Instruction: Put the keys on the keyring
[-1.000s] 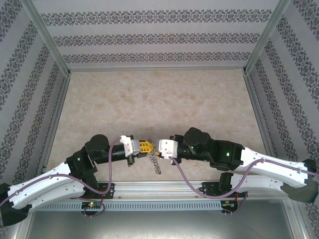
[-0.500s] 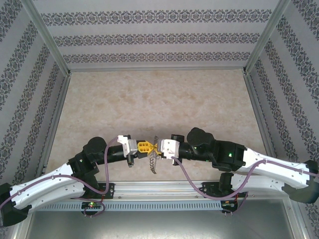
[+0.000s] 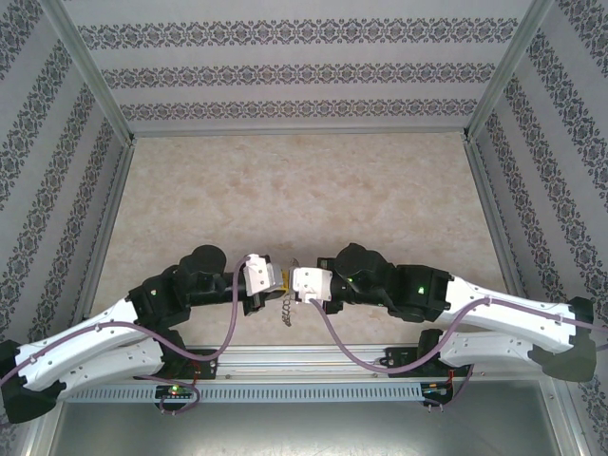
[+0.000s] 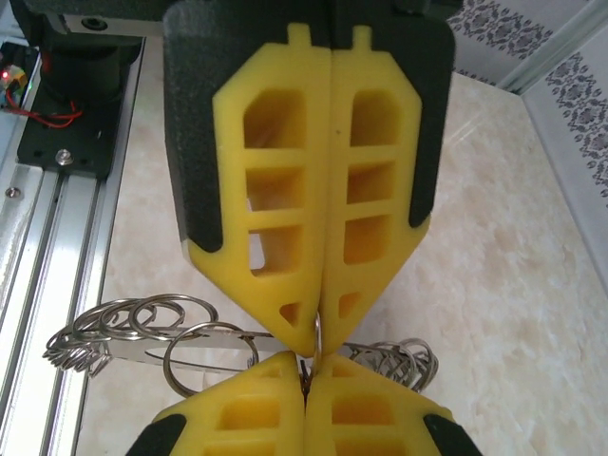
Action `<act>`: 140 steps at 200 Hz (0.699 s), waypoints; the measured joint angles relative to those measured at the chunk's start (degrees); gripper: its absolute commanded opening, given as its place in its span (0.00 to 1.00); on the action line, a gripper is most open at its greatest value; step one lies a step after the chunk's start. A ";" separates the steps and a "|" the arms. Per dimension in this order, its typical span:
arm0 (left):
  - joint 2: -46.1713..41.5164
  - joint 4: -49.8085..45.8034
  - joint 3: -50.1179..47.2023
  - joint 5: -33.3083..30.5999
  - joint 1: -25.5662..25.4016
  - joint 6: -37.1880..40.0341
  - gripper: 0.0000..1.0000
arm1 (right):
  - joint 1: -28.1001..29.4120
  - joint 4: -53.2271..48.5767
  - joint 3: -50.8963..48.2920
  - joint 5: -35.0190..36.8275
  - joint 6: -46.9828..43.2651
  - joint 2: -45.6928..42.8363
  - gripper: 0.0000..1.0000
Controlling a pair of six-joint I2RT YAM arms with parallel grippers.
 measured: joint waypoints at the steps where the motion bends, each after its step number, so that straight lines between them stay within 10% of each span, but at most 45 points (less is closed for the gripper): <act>1: 0.00 0.00 0.00 0.00 0.00 0.00 0.00 | 0.00 -0.02 0.02 0.00 0.00 0.00 0.00; 140: -10.36 22.58 -10.82 3.48 0.02 -6.84 0.00 | -0.90 5.64 -1.75 -6.78 1.86 -5.99 0.20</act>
